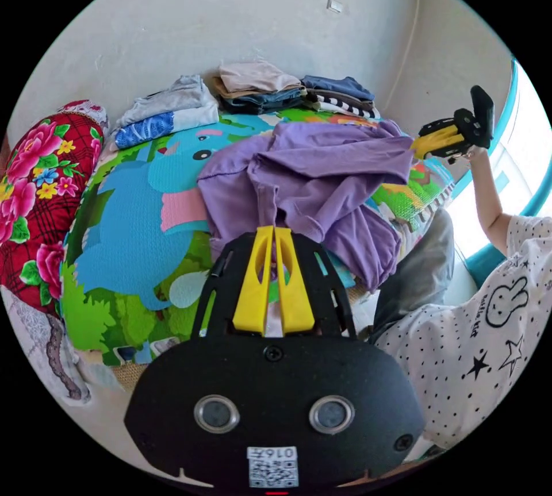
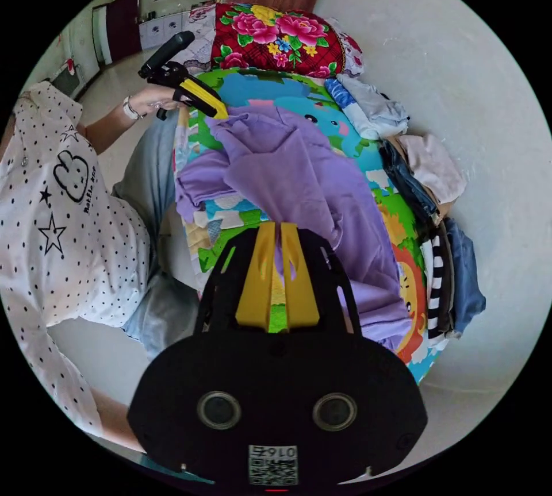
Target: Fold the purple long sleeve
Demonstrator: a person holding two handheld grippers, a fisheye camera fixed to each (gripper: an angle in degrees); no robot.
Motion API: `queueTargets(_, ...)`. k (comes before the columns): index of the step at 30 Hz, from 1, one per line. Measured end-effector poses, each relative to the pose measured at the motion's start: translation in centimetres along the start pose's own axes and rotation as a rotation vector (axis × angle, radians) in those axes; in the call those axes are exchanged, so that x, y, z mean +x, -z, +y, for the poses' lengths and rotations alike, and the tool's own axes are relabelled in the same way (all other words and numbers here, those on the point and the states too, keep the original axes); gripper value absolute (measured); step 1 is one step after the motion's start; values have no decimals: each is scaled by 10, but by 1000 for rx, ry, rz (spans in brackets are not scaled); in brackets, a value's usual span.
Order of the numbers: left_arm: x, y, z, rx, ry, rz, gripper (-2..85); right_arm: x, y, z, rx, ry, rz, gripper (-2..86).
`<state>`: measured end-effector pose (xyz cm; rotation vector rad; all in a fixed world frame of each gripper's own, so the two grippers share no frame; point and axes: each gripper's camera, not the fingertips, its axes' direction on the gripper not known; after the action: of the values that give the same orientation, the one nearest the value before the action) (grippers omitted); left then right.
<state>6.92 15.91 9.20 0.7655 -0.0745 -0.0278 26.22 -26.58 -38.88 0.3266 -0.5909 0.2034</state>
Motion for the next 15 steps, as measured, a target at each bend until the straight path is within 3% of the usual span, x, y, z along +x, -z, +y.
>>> queueTargets(4, 13, 49, 33, 100, 14, 41, -10, 33, 52, -14, 136, 18, 254, -3)
queueTargets(9, 12, 63, 67, 115, 78, 50, -10, 111, 59, -81, 267, -42, 233, 1)
queueTargets(13, 3, 60, 90, 146, 183, 124, -10, 136, -36, -141, 73, 57, -282, 39)
queueTargets(15, 2, 60, 100, 153, 202, 147, -10, 119, -85, -143, 12, 95, -418, 66)
